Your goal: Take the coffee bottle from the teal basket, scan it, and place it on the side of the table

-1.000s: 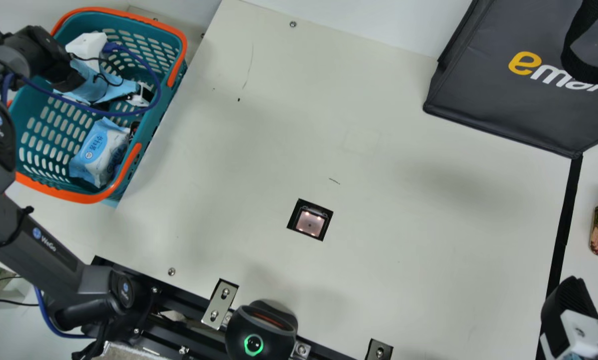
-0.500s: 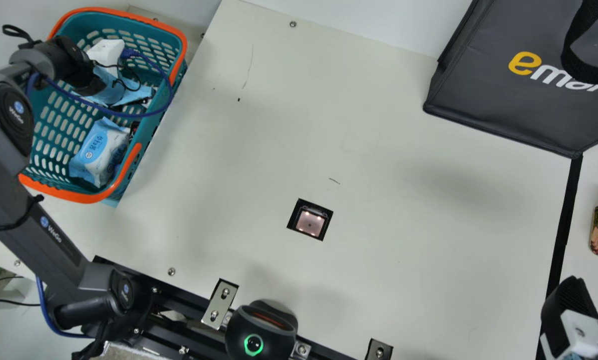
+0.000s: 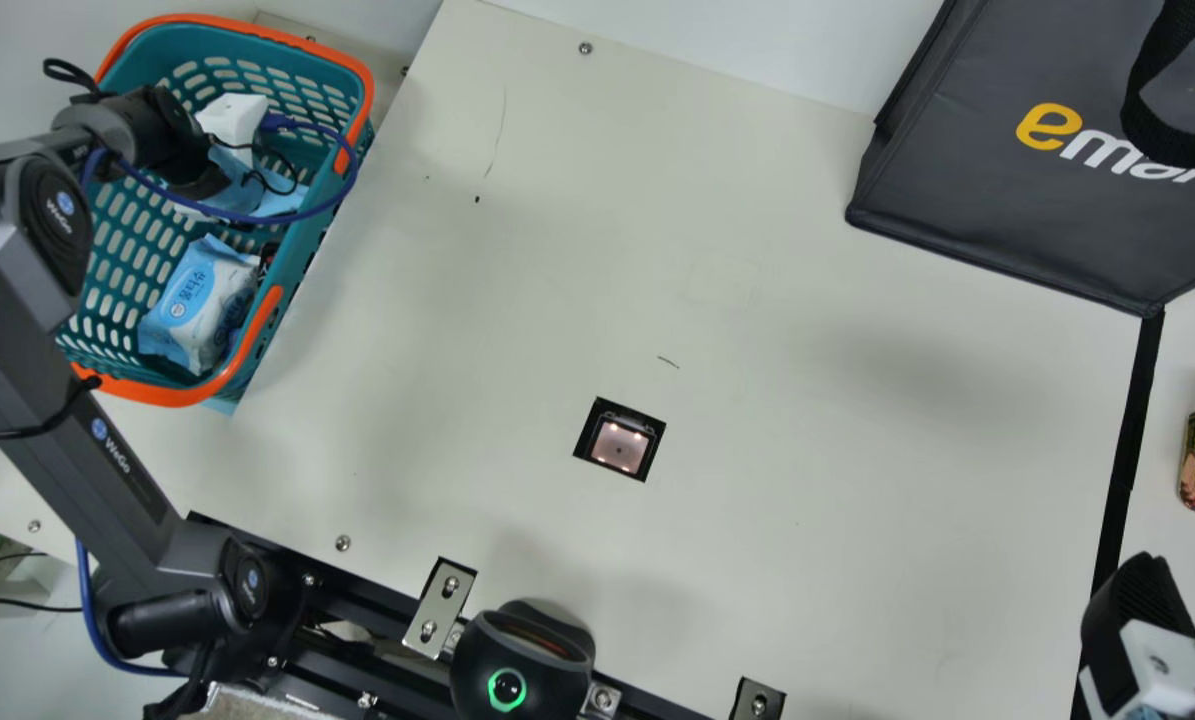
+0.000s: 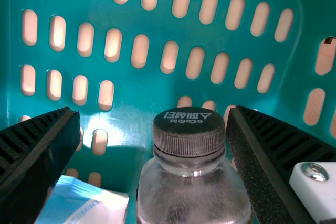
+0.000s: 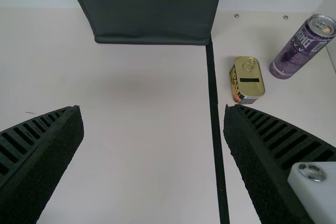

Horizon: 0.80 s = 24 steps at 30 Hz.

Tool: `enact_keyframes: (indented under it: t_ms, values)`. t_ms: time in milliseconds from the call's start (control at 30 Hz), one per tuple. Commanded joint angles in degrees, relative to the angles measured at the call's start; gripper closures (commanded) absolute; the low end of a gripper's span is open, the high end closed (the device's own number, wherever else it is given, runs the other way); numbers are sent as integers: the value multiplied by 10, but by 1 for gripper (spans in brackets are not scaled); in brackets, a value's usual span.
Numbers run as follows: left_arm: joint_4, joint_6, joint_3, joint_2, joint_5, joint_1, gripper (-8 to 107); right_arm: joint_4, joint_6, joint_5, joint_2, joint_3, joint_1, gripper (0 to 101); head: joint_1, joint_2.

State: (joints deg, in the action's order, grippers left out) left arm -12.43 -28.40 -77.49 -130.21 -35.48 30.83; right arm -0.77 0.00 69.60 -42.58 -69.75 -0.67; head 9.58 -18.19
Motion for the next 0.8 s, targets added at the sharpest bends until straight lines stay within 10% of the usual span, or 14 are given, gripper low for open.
enact_keyframes:
  t_ms: [0, 67, 567, 767]
  values:
    - [1, 1, -2, -3, 0, -1, 9, 0, 0, 0, 0, 0, 0, 6, -17, -2]
    - [3, 1, -4, -5, 0, -2, 9, 0, 0, 0, 0, 0, 0, 6, -17, -2]
    - [7, 15, -10, -12, -4, -7, 107, 0, 0, 0, 0, 0, 0, 6, -17, -2]
    - [6, 23, -10, -11, -5, -9, 107, 0, 0, 0, 0, 0, 0, 6, -17, -2]
